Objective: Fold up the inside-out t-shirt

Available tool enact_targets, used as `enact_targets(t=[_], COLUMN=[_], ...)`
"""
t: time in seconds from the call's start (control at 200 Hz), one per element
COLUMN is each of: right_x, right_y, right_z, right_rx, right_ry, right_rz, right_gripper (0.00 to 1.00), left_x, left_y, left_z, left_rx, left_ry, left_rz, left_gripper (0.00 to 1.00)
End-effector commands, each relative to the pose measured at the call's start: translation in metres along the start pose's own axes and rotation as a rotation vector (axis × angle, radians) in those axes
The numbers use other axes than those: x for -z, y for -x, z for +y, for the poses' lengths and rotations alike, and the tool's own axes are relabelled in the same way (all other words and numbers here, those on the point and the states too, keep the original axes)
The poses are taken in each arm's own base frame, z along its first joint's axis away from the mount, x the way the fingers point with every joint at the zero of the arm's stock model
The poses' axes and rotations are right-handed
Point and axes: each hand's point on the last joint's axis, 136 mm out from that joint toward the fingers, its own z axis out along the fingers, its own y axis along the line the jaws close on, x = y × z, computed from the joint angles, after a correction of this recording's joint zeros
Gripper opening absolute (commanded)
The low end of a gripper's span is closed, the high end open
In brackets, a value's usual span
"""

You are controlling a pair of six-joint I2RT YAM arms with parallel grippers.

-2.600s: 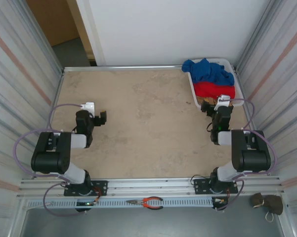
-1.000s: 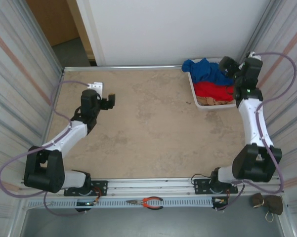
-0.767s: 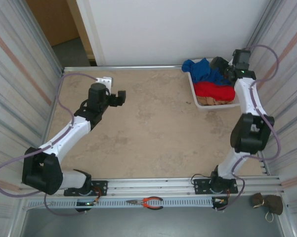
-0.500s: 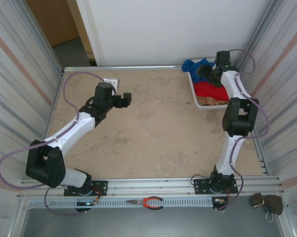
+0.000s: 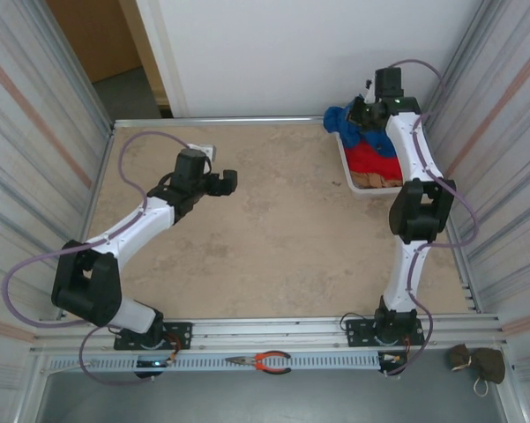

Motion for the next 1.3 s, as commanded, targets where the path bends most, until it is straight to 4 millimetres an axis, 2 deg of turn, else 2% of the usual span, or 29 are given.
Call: enact_targets(t=[0.0,0.115,0.2,0.276,0.366,0.481,0.516,0.536,0.571,0.601,0.641,0.676,0.777,0.967,1.127,1.293], right_x=[0.104,0.162,0.189,0.2,0.187,0.143,0.12,0.111,0.093,0.077,0.059,0.045,0.027,0.024,0.02,0.02], right_y=[0.015,0.005,-0.008,-0.023,-0.043,-0.07,-0.084,-0.089,-0.097,-0.103,-0.11,-0.117,-0.141,-0.207,-0.272,-0.32], right_z=[0.115,0.177,0.212,0.232,0.242,0.228,0.216,0.21,0.2,0.188,0.171,0.157,0.123,0.087,0.074,0.06], right_rx=[0.184,0.246,0.26,0.261,0.255,0.215,0.2,0.194,0.187,0.177,0.167,0.152,0.118,0.094,0.05,-0.02], right_ry=[0.249,0.394,0.5,0.557,0.575,0.531,0.494,0.475,0.446,0.411,0.363,0.326,0.252,0.14,0.068,-0.006], right_rz=[-0.147,-0.202,-0.21,-0.193,-0.156,-0.088,-0.05,-0.039,-0.019,0.003,0.035,0.067,0.133,0.245,0.332,0.393], right_gripper=[0.0,0.0,0.0,0.0,0.0,0.0,0.0,0.08,0.38,0.54,0.69,0.74,0.76,0.76,0.78,0.8], left_x=[0.018,0.031,0.042,0.052,0.059,0.063,0.062,0.061,0.06,0.058,0.056,0.053,0.048,0.037,0.014,-0.011], left_y=[0.026,0.037,0.044,0.05,0.051,0.045,0.041,0.039,0.034,0.03,0.024,0.019,0.004,-0.013,-0.039,-0.067], left_z=[-0.003,0.005,0.014,0.021,0.03,0.039,0.041,0.041,0.043,0.045,0.048,0.051,0.059,0.059,0.048,0.026], left_rx=[0.036,0.057,0.086,0.105,0.127,0.151,0.158,0.16,0.168,0.172,0.18,0.188,0.216,0.216,0.22,0.165], left_ry=[-0.005,0.009,0.021,0.029,0.037,0.054,0.059,0.061,0.066,0.071,0.081,0.09,0.11,0.099,0.056,0.012], left_rz=[-0.06,-0.085,-0.11,-0.137,-0.147,-0.134,-0.124,-0.119,-0.106,-0.095,-0.077,-0.06,-0.004,0.054,0.178,0.299], left_gripper=[0.99,0.99,0.99,0.99,0.99,0.99,0.99,0.99,0.99,0.99,0.99,0.99,0.99,0.99,0.99,0.97])
